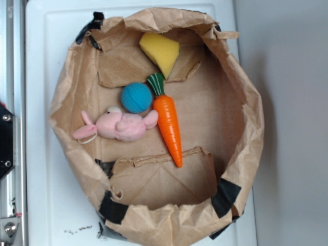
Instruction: Grab the green sponge.
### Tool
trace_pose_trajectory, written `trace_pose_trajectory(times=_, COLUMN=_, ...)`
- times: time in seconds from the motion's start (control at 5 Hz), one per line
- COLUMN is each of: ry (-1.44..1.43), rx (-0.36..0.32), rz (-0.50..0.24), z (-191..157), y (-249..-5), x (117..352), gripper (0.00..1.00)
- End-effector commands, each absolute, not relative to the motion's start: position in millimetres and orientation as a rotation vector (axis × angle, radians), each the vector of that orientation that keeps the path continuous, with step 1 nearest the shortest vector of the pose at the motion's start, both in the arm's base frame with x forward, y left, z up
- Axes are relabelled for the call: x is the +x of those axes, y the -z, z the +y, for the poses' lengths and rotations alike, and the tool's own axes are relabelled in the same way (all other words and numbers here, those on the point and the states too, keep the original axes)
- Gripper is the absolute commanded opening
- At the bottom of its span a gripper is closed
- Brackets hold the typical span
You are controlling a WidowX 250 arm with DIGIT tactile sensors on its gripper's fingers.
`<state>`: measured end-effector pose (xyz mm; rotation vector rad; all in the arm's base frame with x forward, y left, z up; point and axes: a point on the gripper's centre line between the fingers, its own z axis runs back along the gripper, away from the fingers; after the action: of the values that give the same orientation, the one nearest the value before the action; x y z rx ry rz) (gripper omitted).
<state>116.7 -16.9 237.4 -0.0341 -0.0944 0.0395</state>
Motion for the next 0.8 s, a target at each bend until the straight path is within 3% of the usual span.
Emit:
trace_pose_trajectory(times=0.0, ry=-0.039, rx=-0.034, rz=-0.094, z=-16.9, y=-237.4, x=116.7, gripper=1.00)
trace_pose_trajectory(times=0.2, ry=0.056, rx=-0.106, rz=-0.107, z=-25.1, y=-235.9, x=148.2, gripper=1.00)
trace_pose_trajectory(times=0.6, ry=0.072, rx=-0.083, rz=-0.152, z=-24.6, y=-228.1, x=156.3, gripper=1.00)
